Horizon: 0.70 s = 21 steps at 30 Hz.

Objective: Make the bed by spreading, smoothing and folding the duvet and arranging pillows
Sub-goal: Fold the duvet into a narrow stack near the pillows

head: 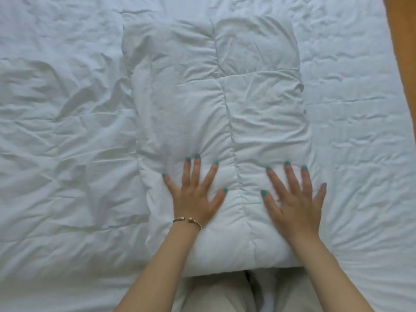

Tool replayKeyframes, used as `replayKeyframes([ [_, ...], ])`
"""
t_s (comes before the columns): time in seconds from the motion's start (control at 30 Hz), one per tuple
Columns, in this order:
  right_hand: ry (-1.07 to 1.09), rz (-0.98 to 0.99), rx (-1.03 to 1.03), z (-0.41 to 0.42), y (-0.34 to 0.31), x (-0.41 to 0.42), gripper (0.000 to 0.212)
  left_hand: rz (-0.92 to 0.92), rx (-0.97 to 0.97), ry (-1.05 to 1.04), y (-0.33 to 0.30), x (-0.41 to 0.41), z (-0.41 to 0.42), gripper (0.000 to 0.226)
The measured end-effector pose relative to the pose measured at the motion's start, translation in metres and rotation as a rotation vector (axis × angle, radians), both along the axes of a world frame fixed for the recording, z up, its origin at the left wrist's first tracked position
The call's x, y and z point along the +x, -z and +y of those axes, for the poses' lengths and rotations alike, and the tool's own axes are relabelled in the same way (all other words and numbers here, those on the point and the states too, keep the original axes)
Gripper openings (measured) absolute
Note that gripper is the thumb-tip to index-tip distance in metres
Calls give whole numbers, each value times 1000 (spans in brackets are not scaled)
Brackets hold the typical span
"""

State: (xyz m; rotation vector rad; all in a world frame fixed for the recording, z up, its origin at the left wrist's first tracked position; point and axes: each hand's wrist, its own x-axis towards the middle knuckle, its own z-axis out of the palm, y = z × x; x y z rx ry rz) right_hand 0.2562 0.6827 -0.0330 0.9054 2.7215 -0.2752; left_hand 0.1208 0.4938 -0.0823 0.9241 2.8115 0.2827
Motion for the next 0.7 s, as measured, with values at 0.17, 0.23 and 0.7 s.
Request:
replayKeyframes([
  [0.17, 414, -171, -104, -8, 32, 19, 62, -117, -127, 10, 31, -10, -1, 68],
  [0.23, 422, -250, -154, -2, 48, 2, 62, -145, -168, -7, 36, -11, 6, 69],
  [0.7, 396, -422, -382, 24, 78, -17, 64, -126, -226, -60, 62, -11, 27, 70],
])
